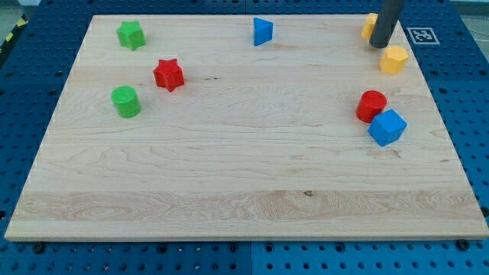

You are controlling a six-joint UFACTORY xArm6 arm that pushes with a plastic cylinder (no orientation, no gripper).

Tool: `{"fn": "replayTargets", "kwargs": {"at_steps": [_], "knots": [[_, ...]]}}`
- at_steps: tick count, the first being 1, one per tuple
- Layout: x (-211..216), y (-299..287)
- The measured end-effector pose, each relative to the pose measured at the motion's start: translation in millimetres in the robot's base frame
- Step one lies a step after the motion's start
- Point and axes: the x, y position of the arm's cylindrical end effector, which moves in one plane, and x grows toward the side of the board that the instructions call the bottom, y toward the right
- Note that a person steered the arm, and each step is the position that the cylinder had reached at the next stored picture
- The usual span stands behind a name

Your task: Put the yellow hexagon at the center right

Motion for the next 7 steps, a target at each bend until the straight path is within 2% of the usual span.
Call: {"fn": "replayTargets", "kwargs": {"at_steps": [2,3,7], "knots": [[5,22],[7,5],[48,21]]}}
